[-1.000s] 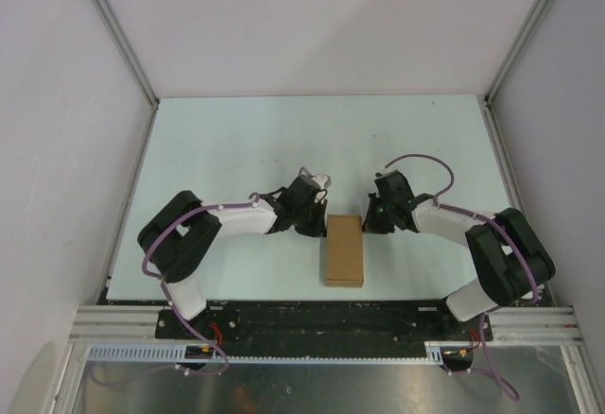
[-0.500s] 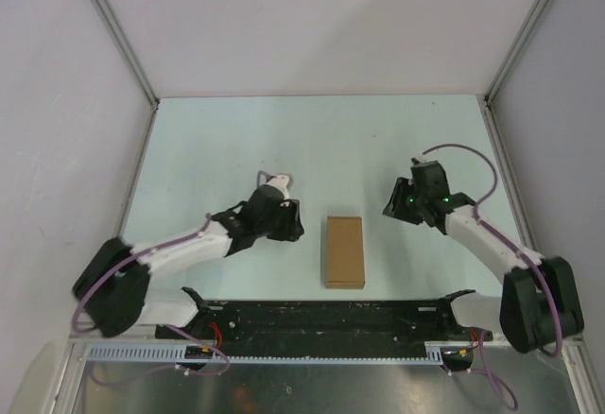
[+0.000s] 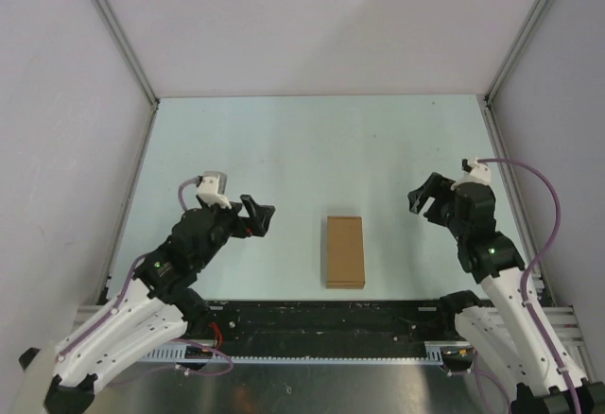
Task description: Fold the paper box
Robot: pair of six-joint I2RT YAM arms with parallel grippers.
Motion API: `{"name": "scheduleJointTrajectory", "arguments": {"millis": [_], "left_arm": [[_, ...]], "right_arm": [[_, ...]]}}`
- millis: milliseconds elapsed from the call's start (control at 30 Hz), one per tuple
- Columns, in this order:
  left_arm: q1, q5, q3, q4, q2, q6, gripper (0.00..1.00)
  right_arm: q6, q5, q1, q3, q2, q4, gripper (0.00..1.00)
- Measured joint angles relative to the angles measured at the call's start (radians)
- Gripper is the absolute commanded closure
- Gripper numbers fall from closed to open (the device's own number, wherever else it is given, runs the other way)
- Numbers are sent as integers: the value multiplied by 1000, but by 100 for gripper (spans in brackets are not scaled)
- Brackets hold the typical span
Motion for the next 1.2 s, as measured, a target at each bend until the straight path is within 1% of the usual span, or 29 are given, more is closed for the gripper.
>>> {"name": "scheduleJointTrajectory", "arguments": {"millis": [133,200,333,367,433,600,933,1200], "left_arm": [[0,-50,-31,-53,-123,-2,0],[0,-80,-32,-82,-157,-2,0],[0,-114,-32,-121,-154,-1,0],[0,-117,-32,-130,-146,0,1],[0,-124,-32,-147,-128,-1,0],[0,-132,-32,-178,-108,-2,0],[0,-143,-32,-191,-185,0,0],[0,-156,-32,-203,-199,0,0]], "right_arm": [[-28,-11,-1,-82,-111,20,18],[-43,-26,-1,-123,-154,38,16],[-56,-61,-1,-210,-230,105,15],[-56,-66,-1,-235,-250,122,13],[-55,-73,-1,-274,-275,149,13],[-54,-79,-1,-305,-267,195,12],[-53,-58,-1,-311,-230,255,12],[-54,-55,-1,-313,-204,277,11]]}}
